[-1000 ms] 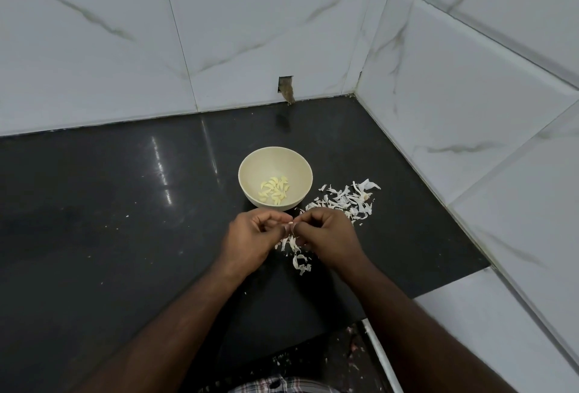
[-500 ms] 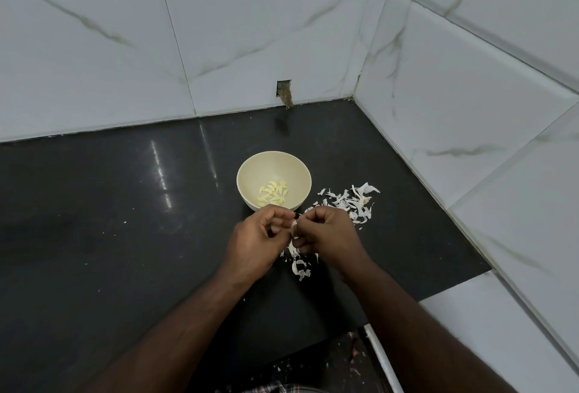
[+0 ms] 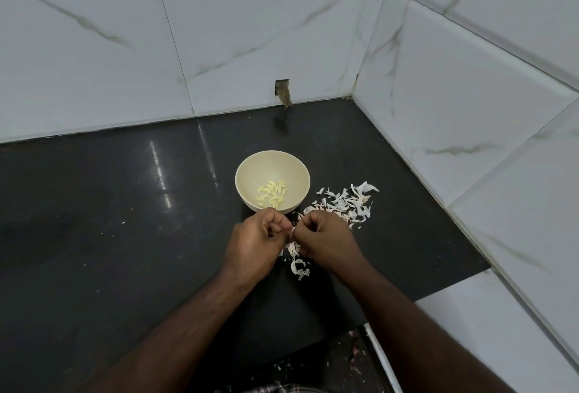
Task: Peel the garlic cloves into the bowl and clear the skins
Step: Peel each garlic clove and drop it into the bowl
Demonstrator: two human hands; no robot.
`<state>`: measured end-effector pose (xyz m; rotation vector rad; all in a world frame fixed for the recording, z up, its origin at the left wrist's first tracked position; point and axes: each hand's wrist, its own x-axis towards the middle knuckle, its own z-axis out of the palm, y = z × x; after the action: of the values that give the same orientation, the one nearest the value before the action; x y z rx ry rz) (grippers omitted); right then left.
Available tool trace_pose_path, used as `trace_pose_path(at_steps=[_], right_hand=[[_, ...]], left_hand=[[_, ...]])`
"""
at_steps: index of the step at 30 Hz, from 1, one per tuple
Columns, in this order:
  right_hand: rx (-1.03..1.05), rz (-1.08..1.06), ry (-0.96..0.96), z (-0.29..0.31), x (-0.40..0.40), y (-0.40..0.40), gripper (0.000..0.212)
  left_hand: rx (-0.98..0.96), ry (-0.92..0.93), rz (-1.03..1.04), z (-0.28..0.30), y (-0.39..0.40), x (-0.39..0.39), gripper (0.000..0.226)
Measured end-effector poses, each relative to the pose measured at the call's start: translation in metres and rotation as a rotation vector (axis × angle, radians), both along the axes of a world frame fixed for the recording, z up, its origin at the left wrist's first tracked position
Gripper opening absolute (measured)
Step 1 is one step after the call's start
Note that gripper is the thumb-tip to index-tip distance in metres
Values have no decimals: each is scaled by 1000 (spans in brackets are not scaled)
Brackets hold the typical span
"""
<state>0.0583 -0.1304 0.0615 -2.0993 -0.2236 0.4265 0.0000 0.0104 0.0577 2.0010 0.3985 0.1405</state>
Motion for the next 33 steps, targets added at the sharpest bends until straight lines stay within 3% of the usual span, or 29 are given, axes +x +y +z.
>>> trace_pose_path(at_steps=[10, 15, 20, 25, 33], right_hand=[[6, 35, 2, -2, -1, -6, 14], [114, -1, 18, -2, 0, -7, 12], [98, -5, 19, -8, 1, -14, 14], [292, 34, 121, -6, 4, -15, 6], [258, 82, 27, -10, 6, -15, 4]], left_hand=[[-93, 25, -53, -6, 2, 1, 19], [-428, 15, 13, -5, 0, 3, 13], [-624, 7, 38, -4, 0, 3, 16], [-640, 26, 45, -6, 2, 4, 12], [-694, 42, 56, -3, 1, 2, 12]])
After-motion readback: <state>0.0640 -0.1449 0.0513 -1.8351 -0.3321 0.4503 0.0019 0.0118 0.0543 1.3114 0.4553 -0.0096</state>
